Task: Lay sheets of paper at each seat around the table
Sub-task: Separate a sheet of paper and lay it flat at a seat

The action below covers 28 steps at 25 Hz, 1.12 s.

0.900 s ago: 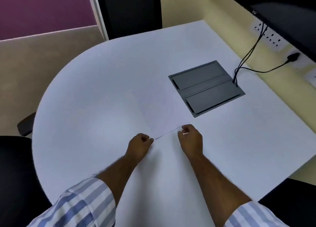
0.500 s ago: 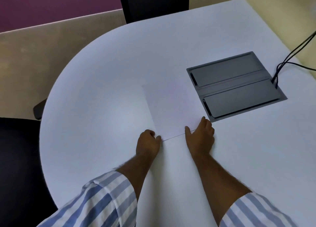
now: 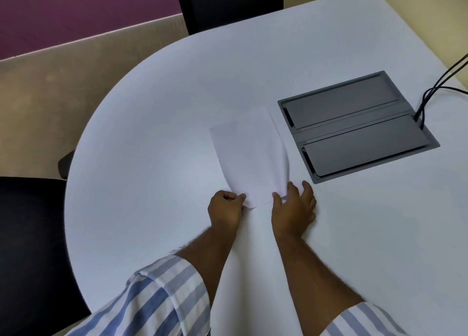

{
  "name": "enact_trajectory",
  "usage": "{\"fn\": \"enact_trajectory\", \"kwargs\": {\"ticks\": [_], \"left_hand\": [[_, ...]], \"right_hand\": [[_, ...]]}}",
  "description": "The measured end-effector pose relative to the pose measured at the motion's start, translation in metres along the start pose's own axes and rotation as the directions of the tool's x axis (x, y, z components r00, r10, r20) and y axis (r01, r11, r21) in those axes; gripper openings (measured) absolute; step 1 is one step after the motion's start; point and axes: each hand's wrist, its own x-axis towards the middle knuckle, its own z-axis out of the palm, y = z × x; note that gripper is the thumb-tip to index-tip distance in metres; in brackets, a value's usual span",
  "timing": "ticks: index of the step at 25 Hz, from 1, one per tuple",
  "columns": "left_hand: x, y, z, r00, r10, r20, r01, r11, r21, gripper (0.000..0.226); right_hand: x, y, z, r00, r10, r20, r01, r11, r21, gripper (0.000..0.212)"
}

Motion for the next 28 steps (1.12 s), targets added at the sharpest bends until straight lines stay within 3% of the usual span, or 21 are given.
{"fn": "enact_trajectory", "kwargs": {"ticks": [3, 5, 7, 9, 10, 12, 14, 16, 19, 21, 23, 25, 28], "left_hand": [[0.000, 0.003, -0.004, 1.000, 0.000, 0.009, 0.000, 0.999, 0.038, 0.018], [-0.002, 0.004, -0.007, 1.000, -0.008, 0.018, 0.008, 1.000, 0.025, 0.021], [-0.006, 0.006, -0.011, 0.999, -0.022, 0.038, 0.023, 1.000, -0.016, 0.023], [-0.010, 0.008, -0.015, 0.997, -0.039, 0.064, 0.044, 0.995, -0.085, 0.021], [-0.014, 0.009, -0.016, 0.996, -0.046, 0.077, 0.056, 0.990, -0.126, 0.018], [-0.020, 0.013, -0.021, 0.996, -0.056, 0.076, 0.069, 0.981, -0.180, 0.017], [-0.023, 0.016, -0.026, 0.995, -0.077, 0.057, 0.087, 0.976, -0.199, 0.023], [-0.031, 0.020, -0.034, 0.982, -0.139, 0.129, 0.174, 0.931, -0.320, 0.025], [-0.048, 0.029, -0.048, 0.914, -0.166, 0.369, 0.355, 0.768, -0.534, 0.035], [-0.056, 0.033, -0.058, 0.912, -0.107, 0.396, 0.351, 0.705, -0.617, 0.032], [-0.060, 0.038, -0.075, 0.948, -0.016, 0.317, 0.222, 0.747, -0.627, 0.030], [-0.060, 0.040, -0.105, 0.972, 0.119, 0.202, 0.006, 0.849, -0.529, 0.029], [-0.060, 0.032, -0.154, 0.942, 0.292, 0.162, -0.216, 0.903, -0.371, 0.029]], "right_hand": [[0.000, -0.005, -0.005, 0.999, -0.002, -0.043, 0.008, 0.989, 0.144, 0.035], [0.000, -0.011, -0.010, 0.998, 0.021, -0.066, 0.005, 0.929, 0.371, 0.041], [0.001, -0.022, -0.021, 0.989, 0.144, 0.023, -0.123, 0.741, 0.660, 0.054], [0.004, -0.030, -0.032, 0.951, 0.248, 0.185, -0.283, 0.454, 0.845, 0.064], [0.007, -0.033, -0.038, 0.915, 0.285, 0.287, -0.369, 0.301, 0.879, 0.057], [0.011, -0.037, -0.052, 0.822, 0.289, 0.490, -0.529, 0.071, 0.846, 0.026], [0.011, -0.040, -0.062, 0.756, 0.238, 0.609, -0.620, -0.037, 0.784, 0.023], [0.009, -0.048, -0.072, 0.728, 0.156, 0.668, -0.655, -0.131, 0.744, 0.020], [-0.004, -0.063, -0.082, 0.697, 0.042, 0.715, -0.701, -0.170, 0.693, 0.021], [-0.018, -0.067, -0.082, 0.684, -0.016, 0.730, -0.726, -0.118, 0.678, 0.031], [-0.037, -0.064, -0.082, 0.680, -0.085, 0.728, -0.731, -0.010, 0.682, 0.040], [-0.055, -0.056, -0.081, 0.675, -0.146, 0.723, -0.725, 0.051, 0.687, 0.049], [-0.067, -0.041, -0.079, 0.623, -0.147, 0.769, -0.776, 0.015, 0.631, 0.041]]}}
